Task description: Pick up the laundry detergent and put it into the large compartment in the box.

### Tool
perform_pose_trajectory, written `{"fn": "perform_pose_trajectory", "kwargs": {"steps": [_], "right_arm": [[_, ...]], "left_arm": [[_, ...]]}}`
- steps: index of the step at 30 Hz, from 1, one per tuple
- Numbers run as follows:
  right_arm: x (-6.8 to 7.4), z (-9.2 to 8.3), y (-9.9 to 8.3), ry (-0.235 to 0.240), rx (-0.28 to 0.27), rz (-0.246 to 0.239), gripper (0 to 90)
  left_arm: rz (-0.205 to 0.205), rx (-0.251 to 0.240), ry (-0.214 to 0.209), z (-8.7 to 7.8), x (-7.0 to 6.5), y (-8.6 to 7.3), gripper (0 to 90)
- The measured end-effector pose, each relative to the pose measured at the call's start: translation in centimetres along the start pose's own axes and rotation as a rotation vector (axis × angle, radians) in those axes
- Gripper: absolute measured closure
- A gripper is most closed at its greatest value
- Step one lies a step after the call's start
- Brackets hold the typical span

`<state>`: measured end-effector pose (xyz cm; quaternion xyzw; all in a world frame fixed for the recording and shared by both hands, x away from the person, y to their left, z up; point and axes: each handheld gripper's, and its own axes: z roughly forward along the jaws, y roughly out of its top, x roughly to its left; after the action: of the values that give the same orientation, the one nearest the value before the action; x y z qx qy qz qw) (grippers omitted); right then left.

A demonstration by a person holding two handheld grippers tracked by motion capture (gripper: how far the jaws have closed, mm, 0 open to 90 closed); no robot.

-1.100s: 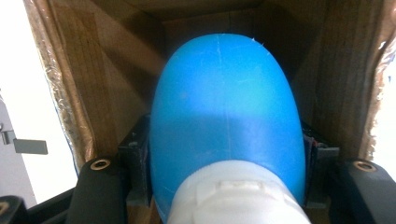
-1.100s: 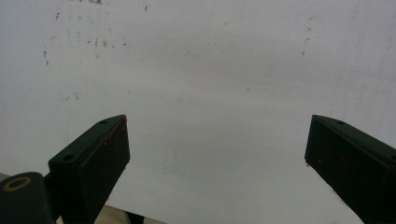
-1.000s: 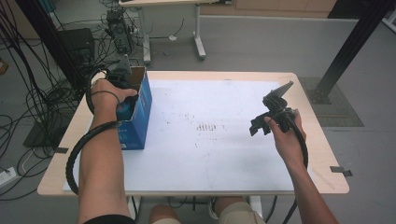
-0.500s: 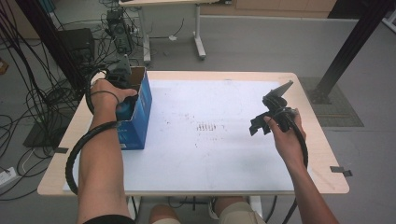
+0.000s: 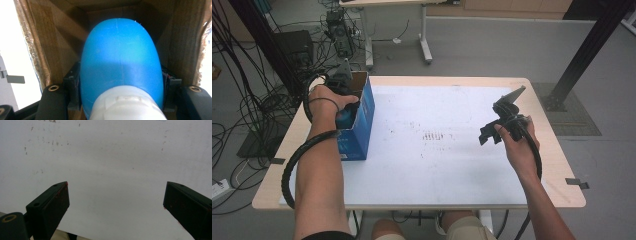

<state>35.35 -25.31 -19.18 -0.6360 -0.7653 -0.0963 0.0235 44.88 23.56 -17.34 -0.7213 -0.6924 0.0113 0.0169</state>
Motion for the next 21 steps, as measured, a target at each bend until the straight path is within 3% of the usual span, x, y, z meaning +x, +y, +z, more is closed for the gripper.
{"fn": "perform_pose_trajectory", "kwargs": {"steps": [21], "right_arm": [[0.00,-0.14,-0.11,-0.004,-0.003,-0.002,6.5]], "left_arm": [[-0.002,-0.001,0.000,-0.02,-0.07,-0.07,37.1]]}}
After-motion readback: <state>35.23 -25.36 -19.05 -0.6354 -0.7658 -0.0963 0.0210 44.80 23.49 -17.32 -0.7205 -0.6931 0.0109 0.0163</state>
